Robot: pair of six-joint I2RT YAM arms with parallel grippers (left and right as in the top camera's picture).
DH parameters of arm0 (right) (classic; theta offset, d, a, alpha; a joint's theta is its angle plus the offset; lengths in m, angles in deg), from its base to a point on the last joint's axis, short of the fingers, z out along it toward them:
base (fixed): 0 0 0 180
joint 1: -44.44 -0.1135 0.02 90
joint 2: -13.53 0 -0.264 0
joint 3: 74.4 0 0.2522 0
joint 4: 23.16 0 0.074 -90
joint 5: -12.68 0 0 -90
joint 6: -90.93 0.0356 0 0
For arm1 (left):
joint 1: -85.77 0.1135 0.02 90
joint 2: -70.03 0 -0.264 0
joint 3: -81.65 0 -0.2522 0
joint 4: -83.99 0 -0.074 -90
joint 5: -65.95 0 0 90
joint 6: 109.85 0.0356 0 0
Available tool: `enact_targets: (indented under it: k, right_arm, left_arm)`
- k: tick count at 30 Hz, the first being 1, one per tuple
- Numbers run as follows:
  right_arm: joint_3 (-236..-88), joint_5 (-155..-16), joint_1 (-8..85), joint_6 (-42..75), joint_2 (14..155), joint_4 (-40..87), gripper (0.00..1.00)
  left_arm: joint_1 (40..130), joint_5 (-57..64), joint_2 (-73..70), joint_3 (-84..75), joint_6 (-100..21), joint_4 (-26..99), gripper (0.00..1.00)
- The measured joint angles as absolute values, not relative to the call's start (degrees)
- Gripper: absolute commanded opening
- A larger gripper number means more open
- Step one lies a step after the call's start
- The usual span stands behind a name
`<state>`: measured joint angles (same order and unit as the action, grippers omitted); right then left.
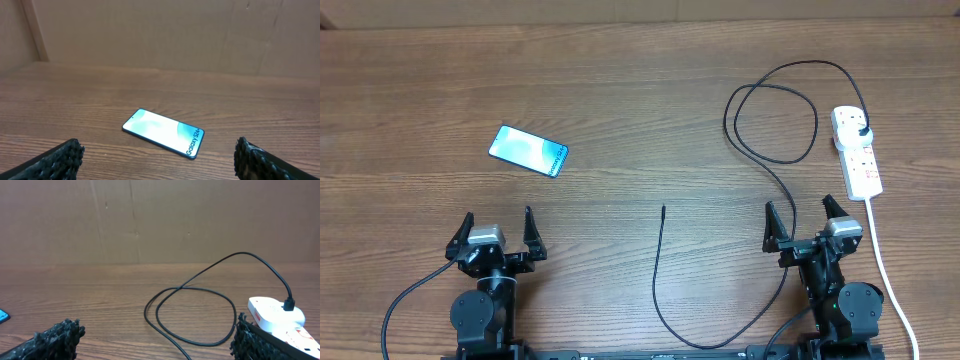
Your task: Plug charger to phone and switch on socket
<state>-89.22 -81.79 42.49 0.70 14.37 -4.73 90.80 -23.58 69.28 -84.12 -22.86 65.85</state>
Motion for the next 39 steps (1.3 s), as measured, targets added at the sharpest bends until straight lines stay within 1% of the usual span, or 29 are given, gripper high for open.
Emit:
enact_targets:
  k: [29, 39]
  right_arm:
    - [-89.2, -81.8, 42.5, 0.7, 14.4, -4.7, 1.00]
    - [-89.2, -81.8, 42.5, 0.7, 14.4, -4.7, 1.00]
  left_arm:
    - [90.8, -23.3, 69.3, -84.0, -22.9, 65.4, 1.00]
    - [90.8, -23.2, 69.1, -78.1, -22.9, 57.8, 1.00]
